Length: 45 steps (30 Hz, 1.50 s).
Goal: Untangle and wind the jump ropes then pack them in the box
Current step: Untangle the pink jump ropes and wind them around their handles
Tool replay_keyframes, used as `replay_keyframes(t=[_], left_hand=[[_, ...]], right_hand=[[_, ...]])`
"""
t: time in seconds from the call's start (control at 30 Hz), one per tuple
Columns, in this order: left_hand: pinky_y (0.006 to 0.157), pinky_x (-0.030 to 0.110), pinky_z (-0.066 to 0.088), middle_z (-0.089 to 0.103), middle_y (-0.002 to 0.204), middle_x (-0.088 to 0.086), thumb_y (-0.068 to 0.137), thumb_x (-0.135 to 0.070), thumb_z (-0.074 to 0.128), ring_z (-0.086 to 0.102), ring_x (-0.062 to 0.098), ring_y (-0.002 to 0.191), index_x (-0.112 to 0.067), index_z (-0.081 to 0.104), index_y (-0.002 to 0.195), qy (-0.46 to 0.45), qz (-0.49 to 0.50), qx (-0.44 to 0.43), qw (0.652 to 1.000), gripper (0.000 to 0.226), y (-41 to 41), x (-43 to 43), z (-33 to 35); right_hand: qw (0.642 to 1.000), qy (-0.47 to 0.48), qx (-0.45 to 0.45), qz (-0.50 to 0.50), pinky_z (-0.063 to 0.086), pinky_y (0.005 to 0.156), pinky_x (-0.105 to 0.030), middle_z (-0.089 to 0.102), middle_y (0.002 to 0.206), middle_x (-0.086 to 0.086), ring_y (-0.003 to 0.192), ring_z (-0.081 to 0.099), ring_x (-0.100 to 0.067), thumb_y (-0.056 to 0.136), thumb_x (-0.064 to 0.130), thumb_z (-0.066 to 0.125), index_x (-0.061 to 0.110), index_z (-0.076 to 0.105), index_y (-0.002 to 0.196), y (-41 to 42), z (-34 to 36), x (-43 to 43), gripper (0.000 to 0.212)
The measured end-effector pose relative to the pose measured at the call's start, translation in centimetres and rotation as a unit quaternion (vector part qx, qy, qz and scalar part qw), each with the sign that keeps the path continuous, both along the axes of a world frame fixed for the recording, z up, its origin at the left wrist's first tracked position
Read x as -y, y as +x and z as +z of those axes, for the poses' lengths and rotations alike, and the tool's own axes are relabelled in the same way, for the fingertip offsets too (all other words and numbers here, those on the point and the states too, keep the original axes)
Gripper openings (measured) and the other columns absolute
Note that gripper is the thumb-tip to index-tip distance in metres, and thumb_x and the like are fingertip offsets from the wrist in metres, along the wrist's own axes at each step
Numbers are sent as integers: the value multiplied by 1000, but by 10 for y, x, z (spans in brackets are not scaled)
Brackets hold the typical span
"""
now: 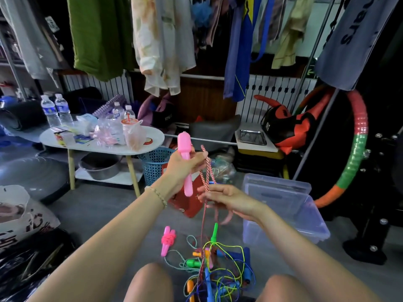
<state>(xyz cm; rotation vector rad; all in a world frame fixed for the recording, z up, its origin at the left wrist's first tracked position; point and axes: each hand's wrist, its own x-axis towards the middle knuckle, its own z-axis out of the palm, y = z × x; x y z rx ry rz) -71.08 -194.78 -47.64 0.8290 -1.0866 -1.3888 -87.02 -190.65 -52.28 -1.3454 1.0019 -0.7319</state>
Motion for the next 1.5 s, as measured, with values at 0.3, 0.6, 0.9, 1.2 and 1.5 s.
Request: replay_keyframes(t=[0.3,0.6,0.9,1.2,1.5], left_hand=[[77,21,52,71,84,-1,85,-28,66,66,15,84,-13,66,82,12,-142,178,974,15,-2,-26,-46],[62,21,57,63,77,8,83,0,67,66,13,65,-3,52,87,3,-52,25,998,15,-7,-19,-9],[62,24,58,69,79,9,89,-11,63,71,15,65,-4,53,90,64,1,-20,998,13,7,-2,-4],[80,31,57,73,98,6,89,-5,60,71,18,85,-9,53,82,53,-190,138,971,11,11,-35,-36],[68,23,58,70,102,10,92,-12,59,72,14,75,-9,55,83,5,-18,58,998,10,18,-5,-7]], right_hand=[[960,-109,142,-216,55,62,-14,72,78,-1,71,70,-8,92,10,54,6,67,95,-1,65,25,13],[978,-27,91,-188,49,93,-30,65,116,-4,113,58,-20,95,37,46,10,60,119,-11,32,22,39],[997,-72,9,-33,52,64,-16,68,68,3,59,61,-4,92,8,54,9,66,91,11,21,-3,12],[961,-112,110,-227,54,83,-23,67,108,-5,87,66,-10,95,23,52,13,62,112,-4,70,28,22],[999,-25,-30,34,53,78,-17,74,89,3,85,69,-8,95,11,50,11,65,104,16,14,-1,18]])
